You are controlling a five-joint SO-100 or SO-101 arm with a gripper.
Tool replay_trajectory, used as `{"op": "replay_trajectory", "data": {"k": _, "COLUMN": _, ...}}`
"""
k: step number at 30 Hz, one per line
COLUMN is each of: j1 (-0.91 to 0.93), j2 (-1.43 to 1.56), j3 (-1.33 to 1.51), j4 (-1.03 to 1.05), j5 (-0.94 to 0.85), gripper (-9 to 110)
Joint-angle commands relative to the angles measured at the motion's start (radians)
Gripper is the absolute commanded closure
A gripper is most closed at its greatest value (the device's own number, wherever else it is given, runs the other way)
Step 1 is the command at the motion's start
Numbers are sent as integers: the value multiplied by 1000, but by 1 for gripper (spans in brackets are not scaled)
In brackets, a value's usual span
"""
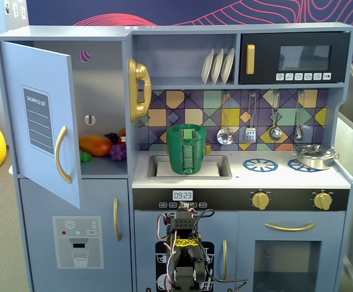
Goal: Take off the lid from the green recipient and place it on the counter
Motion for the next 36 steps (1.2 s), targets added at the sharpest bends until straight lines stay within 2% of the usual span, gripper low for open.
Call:
{"op": "replay_trajectory", "data": {"k": 1, "j1": 29, "j2": -6, "j3": 17, "j4": 176, "j5": 25, "gripper": 101}}
{"op": "replay_trajectory", "data": {"k": 13, "j1": 40, "j2": -6, "j3": 14, "j4": 155, "j5": 55, "gripper": 101}}
{"op": "replay_trajectory", "data": {"k": 16, "j1": 41, "j2": -14, "j3": -75, "j4": 103, "j5": 89, "gripper": 101}}
{"op": "replay_trajectory", "data": {"k": 20, "j1": 52, "j2": -181, "j3": -380, "j4": -58, "j5": 81, "gripper": 101}}
{"op": "replay_trajectory", "data": {"k": 22, "j1": 64, "j2": -295, "j3": -577, "j4": -121, "j5": 6, "gripper": 100}}
{"op": "replay_trajectory", "data": {"k": 26, "j1": 57, "j2": -471, "j3": -907, "j4": -337, "j5": -14, "gripper": 88}}
{"op": "replay_trajectory", "data": {"k": 29, "j1": 63, "j2": -558, "j3": -1011, "j4": -624, "j5": -46, "gripper": 79}}
{"op": "replay_trajectory", "data": {"k": 31, "j1": 72, "j2": -612, "j3": -1052, "j4": -761, "j5": -92, "gripper": 77}}
{"op": "replay_trajectory", "data": {"k": 36, "j1": 87, "j2": -718, "j3": -1163, "j4": -841, "j5": -144, "gripper": 73}}
